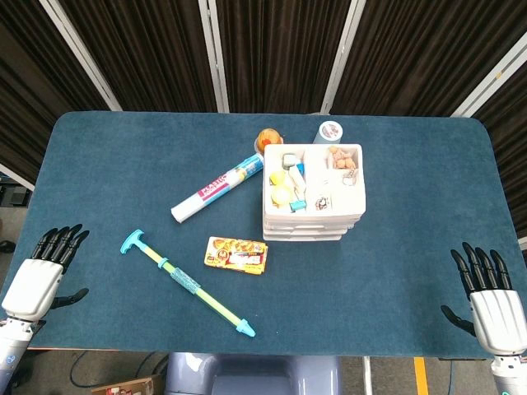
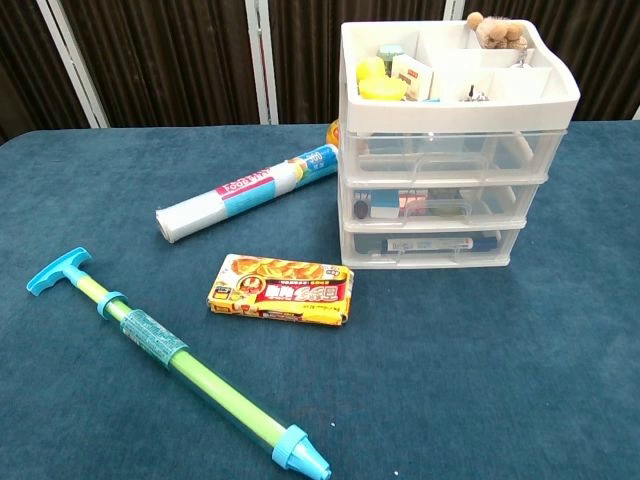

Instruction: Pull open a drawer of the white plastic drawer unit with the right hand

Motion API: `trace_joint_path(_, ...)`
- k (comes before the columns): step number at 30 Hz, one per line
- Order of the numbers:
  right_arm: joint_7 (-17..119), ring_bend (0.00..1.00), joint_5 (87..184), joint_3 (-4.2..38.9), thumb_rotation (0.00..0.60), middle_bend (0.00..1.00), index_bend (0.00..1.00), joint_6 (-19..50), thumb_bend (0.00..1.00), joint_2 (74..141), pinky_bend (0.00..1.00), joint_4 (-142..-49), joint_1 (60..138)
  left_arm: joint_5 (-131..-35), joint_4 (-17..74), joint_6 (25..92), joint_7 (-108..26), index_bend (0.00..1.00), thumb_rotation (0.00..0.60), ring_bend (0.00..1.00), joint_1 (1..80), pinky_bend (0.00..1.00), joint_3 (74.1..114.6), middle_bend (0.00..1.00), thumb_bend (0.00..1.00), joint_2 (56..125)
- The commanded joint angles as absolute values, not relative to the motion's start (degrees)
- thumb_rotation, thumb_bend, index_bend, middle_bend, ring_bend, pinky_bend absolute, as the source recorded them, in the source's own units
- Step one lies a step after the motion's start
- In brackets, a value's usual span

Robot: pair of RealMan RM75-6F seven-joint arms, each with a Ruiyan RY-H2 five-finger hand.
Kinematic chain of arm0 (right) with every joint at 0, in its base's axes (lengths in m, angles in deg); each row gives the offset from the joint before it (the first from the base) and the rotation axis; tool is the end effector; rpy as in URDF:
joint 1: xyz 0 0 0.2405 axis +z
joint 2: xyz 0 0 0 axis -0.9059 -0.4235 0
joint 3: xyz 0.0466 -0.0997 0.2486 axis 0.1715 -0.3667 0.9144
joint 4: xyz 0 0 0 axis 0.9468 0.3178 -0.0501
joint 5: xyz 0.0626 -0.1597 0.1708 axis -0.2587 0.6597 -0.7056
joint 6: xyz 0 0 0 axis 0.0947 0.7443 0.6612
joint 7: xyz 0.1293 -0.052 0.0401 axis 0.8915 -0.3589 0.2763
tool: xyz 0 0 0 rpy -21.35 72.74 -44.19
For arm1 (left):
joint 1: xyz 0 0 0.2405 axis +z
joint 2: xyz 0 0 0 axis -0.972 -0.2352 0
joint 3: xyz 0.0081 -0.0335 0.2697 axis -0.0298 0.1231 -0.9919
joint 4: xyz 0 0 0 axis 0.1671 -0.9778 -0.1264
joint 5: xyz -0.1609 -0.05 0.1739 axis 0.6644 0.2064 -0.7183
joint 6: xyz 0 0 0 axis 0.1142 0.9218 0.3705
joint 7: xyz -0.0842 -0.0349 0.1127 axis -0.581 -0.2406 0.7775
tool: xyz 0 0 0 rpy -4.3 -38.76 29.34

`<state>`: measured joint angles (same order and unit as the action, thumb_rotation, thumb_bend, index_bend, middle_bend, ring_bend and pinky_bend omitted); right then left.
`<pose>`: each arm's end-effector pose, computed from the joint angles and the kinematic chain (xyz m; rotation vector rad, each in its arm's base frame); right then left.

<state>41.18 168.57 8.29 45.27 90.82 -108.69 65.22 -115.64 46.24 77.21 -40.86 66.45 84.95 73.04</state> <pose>-0.3364 -0.1505 0.1342 1.4613 -0.6524 0.8668 -0.3158 0.1958 0.1089 -1.6174 -0.8420 -0.9612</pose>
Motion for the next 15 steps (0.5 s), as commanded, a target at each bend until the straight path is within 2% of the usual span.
trace_joint_path(1,41.1,0.00,168.9,8.2,0.600,0.00,0.00,45.6,0.16,90.9,0.02,-108.6,65.1,-115.7,46.3,77.2,-40.9,0.00,0.600,0.00,66.5,0.05,84.9,0.00,0.00,73.0)
trace_joint_path(15,42.6,0.01,168.6,8.7,0.600,0.02,0.00,46.1,0.17,91.2,0.03,-109.4,65.1,-115.6,46.3,77.4,-40.7,0.00,0.600,0.00,66.6,0.05,84.9,0.00,0.01,73.2)
